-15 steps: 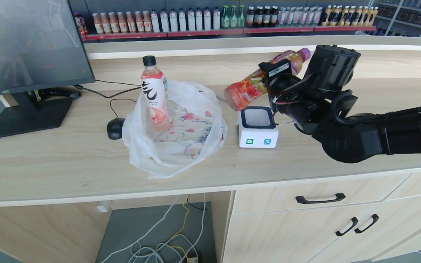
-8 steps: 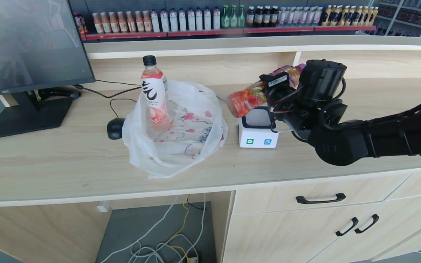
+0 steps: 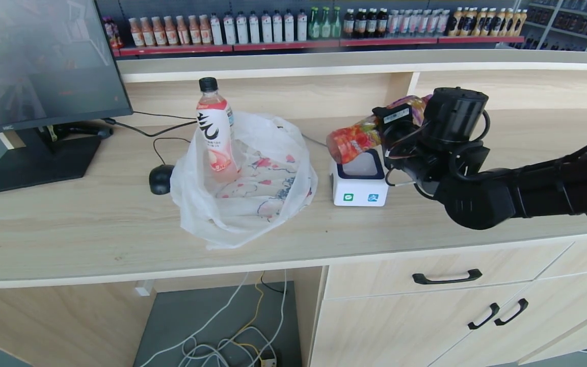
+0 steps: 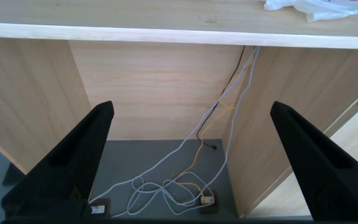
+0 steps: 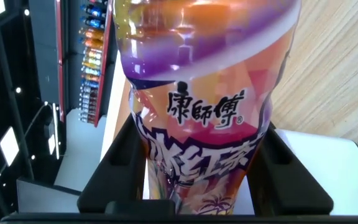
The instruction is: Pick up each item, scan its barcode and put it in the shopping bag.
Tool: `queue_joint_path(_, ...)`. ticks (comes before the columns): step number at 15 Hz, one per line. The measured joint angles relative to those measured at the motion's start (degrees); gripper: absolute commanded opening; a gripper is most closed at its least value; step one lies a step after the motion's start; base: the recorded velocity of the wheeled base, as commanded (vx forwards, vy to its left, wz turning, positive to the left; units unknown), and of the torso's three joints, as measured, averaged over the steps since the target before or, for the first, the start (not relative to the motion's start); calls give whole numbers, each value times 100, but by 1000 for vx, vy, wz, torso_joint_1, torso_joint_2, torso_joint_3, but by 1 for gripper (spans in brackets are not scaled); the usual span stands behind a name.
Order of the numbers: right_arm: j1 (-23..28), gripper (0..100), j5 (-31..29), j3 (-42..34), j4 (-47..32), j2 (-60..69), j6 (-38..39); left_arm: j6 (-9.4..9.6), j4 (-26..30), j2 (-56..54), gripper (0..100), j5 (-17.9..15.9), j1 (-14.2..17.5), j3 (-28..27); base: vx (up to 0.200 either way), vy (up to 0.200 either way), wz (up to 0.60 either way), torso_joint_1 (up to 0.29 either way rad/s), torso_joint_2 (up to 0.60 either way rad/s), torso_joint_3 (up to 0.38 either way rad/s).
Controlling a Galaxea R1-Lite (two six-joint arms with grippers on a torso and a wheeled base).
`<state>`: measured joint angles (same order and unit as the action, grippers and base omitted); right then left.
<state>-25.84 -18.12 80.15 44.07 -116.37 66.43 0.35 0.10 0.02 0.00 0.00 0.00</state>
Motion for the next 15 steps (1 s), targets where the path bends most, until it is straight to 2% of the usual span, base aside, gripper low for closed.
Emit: queue_joint_path(15,-22,0,-17,-35,2,16,-20,-2,0,0,100,0,0,0,0,0,0,0,0,0)
